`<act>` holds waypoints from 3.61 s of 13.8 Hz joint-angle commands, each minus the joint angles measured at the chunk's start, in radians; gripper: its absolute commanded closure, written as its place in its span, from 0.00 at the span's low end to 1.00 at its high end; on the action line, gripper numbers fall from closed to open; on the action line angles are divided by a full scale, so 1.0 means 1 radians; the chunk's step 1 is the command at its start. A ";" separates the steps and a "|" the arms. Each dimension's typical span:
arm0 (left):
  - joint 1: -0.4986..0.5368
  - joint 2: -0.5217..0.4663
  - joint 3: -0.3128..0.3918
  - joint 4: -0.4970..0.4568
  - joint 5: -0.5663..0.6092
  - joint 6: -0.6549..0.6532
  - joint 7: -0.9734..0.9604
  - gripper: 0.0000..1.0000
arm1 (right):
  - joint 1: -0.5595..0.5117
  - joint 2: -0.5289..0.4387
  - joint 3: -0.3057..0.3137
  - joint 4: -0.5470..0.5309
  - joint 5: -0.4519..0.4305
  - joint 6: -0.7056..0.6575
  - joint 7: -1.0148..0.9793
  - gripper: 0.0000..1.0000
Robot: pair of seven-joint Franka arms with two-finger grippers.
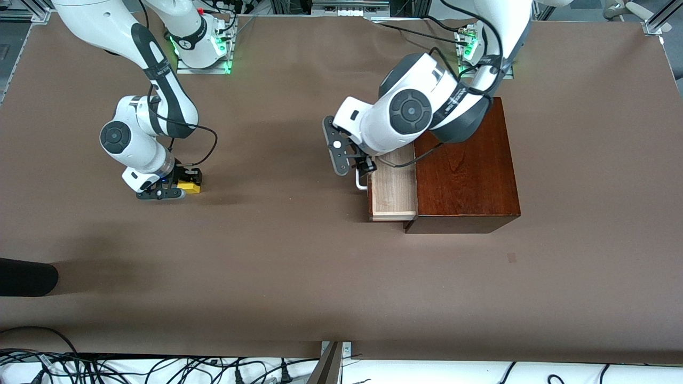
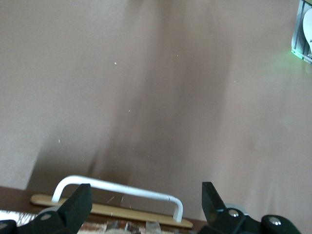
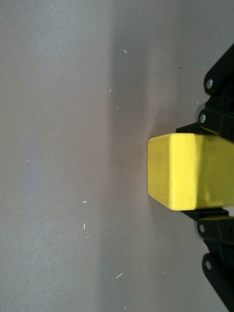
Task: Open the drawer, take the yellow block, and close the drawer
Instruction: 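Place the cube with the right gripper while the left gripper reaches the drawer, then push the drawer shut with the left gripper while the right gripper withdraws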
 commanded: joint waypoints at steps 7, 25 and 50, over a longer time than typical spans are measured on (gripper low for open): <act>-0.088 0.088 0.000 0.034 0.191 0.084 0.095 0.00 | -0.009 -0.160 0.002 0.088 0.002 -0.163 -0.070 0.00; -0.171 0.138 0.005 0.002 0.618 0.000 0.218 0.00 | -0.024 -0.327 -0.031 0.774 -0.090 -1.136 -0.153 0.00; -0.080 -0.098 0.019 0.025 0.604 -0.312 -0.057 0.00 | -0.022 -0.278 -0.028 0.768 -0.115 -1.032 -0.043 0.00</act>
